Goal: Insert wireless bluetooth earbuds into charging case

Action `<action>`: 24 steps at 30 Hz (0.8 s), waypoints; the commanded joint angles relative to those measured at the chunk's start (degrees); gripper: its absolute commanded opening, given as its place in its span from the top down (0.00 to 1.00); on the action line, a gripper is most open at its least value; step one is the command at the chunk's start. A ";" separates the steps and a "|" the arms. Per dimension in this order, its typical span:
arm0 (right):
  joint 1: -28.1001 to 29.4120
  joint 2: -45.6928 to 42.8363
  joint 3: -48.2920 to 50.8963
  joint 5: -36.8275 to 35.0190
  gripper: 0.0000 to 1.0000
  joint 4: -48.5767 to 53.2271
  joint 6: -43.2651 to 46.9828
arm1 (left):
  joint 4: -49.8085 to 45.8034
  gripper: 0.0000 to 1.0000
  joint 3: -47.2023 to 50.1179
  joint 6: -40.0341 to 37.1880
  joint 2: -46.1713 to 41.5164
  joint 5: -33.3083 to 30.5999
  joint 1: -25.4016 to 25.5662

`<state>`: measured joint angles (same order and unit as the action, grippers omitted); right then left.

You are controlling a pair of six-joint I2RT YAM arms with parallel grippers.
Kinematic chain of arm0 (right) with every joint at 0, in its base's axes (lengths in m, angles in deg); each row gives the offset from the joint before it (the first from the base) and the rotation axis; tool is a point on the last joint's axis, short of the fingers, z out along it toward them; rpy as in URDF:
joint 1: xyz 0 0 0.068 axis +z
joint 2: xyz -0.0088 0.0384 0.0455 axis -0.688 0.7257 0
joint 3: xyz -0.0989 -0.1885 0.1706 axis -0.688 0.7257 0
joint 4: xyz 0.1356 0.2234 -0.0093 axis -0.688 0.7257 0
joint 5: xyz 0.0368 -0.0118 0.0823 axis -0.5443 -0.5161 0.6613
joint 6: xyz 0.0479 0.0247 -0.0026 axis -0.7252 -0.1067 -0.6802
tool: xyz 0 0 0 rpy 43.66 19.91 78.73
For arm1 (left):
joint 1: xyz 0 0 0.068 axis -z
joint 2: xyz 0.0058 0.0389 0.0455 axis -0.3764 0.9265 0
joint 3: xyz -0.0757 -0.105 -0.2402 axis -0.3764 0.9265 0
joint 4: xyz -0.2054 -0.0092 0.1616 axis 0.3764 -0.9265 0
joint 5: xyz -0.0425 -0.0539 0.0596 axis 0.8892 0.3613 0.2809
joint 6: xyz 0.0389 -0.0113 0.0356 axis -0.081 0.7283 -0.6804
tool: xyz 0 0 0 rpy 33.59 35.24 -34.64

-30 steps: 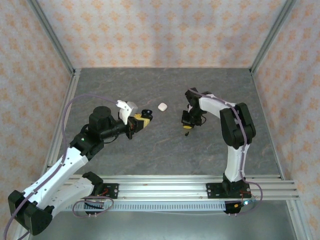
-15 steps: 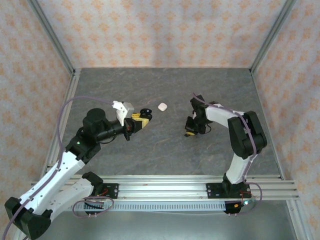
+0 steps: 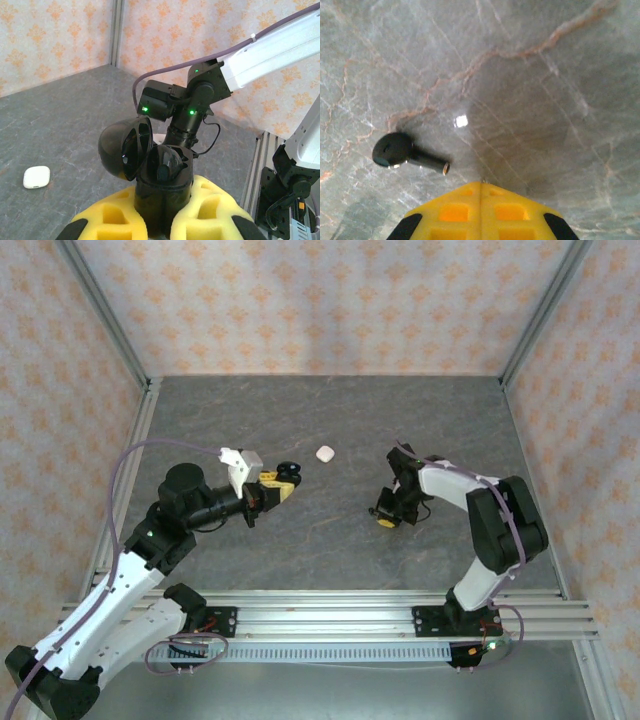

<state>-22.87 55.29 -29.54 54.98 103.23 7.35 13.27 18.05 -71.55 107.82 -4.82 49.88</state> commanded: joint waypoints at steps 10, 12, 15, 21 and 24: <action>4.22 -3.02 -15.09 -8.17 0.72 16.77 15.18 | 1.57 1.00 0.88 0.60 -0.74 0.05 0.49; 6.24 0.37 -19.29 -11.12 0.67 20.71 19.93 | 1.99 1.00 0.69 0.67 0.00 0.19 0.44; 8.00 4.19 -23.05 -14.61 0.63 23.60 23.36 | 2.02 1.00 -0.04 0.52 1.13 0.56 0.51; 8.49 8.30 -26.02 -17.58 0.57 24.14 26.23 | -0.12 1.00 -1.46 -0.35 1.84 0.71 0.44; 8.63 10.57 -27.46 -17.91 0.55 24.59 27.33 | -1.57 1.00 -1.60 -0.92 1.55 0.62 0.44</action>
<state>-14.37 64.36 -54.42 40.31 124.78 31.57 13.01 18.33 -71.49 110.09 -4.82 49.88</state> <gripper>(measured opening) 0.442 0.099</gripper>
